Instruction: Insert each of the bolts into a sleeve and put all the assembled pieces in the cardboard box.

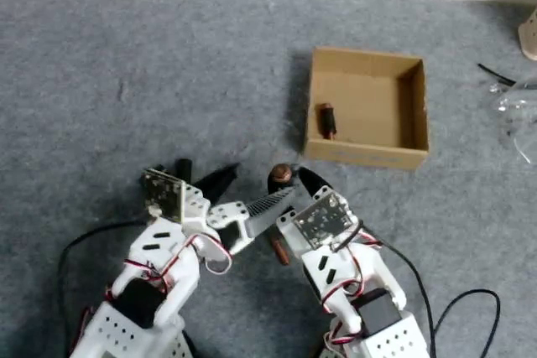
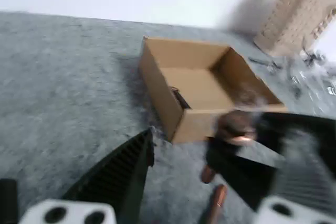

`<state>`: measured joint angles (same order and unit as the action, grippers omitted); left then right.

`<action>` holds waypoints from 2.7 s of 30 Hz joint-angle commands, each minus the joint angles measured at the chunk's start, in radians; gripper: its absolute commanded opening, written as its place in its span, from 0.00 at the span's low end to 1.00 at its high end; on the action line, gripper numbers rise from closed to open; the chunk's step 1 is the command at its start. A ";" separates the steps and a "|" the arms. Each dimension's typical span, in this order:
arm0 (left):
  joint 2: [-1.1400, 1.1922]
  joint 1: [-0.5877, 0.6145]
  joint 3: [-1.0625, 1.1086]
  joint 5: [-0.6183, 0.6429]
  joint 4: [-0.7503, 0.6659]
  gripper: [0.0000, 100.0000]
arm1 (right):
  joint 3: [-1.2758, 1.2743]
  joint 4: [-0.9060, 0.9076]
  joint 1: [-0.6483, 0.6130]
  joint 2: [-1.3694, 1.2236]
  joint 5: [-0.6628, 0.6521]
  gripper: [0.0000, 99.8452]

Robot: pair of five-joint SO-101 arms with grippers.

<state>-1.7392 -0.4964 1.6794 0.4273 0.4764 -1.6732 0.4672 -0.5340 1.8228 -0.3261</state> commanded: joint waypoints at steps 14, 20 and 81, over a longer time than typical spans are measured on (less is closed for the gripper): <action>-0.013 0.331 -0.047 0.183 -0.014 0.39 | -0.101 -0.012 0.044 0.015 -0.006 0.00; -0.013 0.389 -0.038 0.163 -0.014 0.24 | -0.101 -0.048 0.108 0.013 -0.003 0.00; -0.004 0.562 0.021 -0.608 0.051 0.01 | 1.653 0.180 0.446 -1.931 0.419 0.00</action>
<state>-1.7377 0.0852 1.6778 -0.1726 0.5317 -0.2002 0.6099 -0.1350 -0.0276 0.0483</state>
